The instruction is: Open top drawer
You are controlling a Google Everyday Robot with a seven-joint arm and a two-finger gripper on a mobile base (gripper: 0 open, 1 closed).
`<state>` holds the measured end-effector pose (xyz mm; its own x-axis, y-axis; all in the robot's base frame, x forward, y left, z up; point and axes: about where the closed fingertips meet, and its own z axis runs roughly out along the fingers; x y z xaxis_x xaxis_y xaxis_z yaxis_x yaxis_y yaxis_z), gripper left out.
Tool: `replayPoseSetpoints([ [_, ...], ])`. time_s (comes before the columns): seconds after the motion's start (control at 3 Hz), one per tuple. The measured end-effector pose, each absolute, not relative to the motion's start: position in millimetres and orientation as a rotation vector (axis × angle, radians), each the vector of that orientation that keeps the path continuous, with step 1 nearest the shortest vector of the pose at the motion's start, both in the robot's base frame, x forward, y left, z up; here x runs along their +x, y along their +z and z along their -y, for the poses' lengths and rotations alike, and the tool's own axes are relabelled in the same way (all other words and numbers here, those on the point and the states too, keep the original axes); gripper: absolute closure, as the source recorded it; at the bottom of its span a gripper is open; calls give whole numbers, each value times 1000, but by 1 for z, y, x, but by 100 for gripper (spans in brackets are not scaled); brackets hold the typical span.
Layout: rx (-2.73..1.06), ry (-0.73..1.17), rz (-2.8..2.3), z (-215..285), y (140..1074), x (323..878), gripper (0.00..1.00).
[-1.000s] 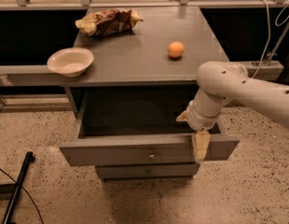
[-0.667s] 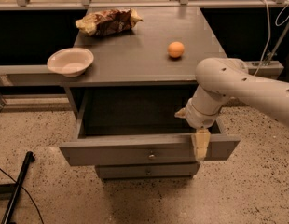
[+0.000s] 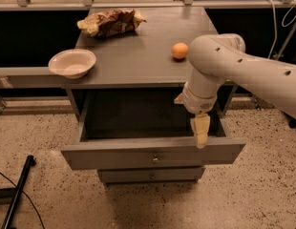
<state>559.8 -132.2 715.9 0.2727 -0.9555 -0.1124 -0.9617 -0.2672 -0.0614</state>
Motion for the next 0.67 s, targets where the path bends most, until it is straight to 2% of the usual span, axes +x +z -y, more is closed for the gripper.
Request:
replayPoseSetpoints([
  [0.33,-2383,83,-1844,136,718,581,18],
  [0.67,-2327,85,-1882,147,709,590,42],
])
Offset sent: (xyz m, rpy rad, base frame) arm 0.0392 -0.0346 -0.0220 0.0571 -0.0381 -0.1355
